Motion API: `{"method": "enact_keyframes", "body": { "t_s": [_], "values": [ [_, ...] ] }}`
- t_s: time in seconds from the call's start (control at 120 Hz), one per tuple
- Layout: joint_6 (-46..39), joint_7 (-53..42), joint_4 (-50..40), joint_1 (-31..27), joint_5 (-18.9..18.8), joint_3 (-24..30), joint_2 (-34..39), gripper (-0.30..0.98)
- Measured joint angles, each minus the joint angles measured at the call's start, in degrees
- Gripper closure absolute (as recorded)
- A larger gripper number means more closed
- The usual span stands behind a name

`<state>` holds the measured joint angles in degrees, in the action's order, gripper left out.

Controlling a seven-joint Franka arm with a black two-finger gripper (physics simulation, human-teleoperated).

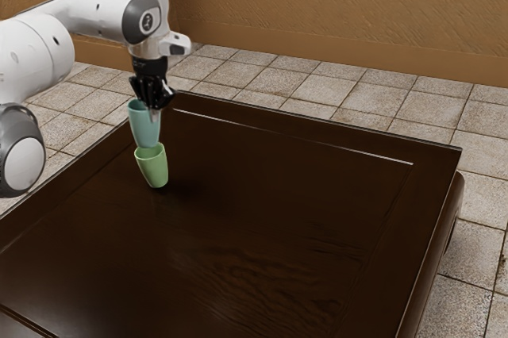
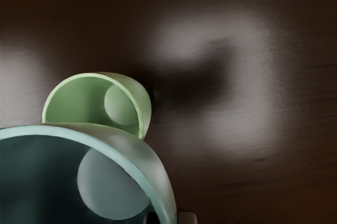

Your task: Place the right cup onto the left cup

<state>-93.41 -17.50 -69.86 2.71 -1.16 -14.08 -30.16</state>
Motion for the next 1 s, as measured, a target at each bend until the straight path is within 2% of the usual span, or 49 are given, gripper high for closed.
{"method": "enact_keyframes", "body": {
  "t_s": [0.358, 0.717, 0.892, 0.942, 1.0],
  "values": [
    [1.2, -0.3, 2.5, -1.4, -0.2, -0.2, -3.1, 0.79],
    [-2.3, -1.2, 5.0, -2.9, 0.6, 0.7, -7.3, 0.79],
    [-4.0, -1.8, 5.3, -4.1, 2.2, 1.2, -9.6, 0.78],
    [-4.4, -1.9, 5.3, -4.3, 2.7, 1.5, -9.9, 0.75],
    [-4.9, -2.0, 5.3, -4.4, 3.4, 1.7, -10.0, 0.63]
  ]
}}
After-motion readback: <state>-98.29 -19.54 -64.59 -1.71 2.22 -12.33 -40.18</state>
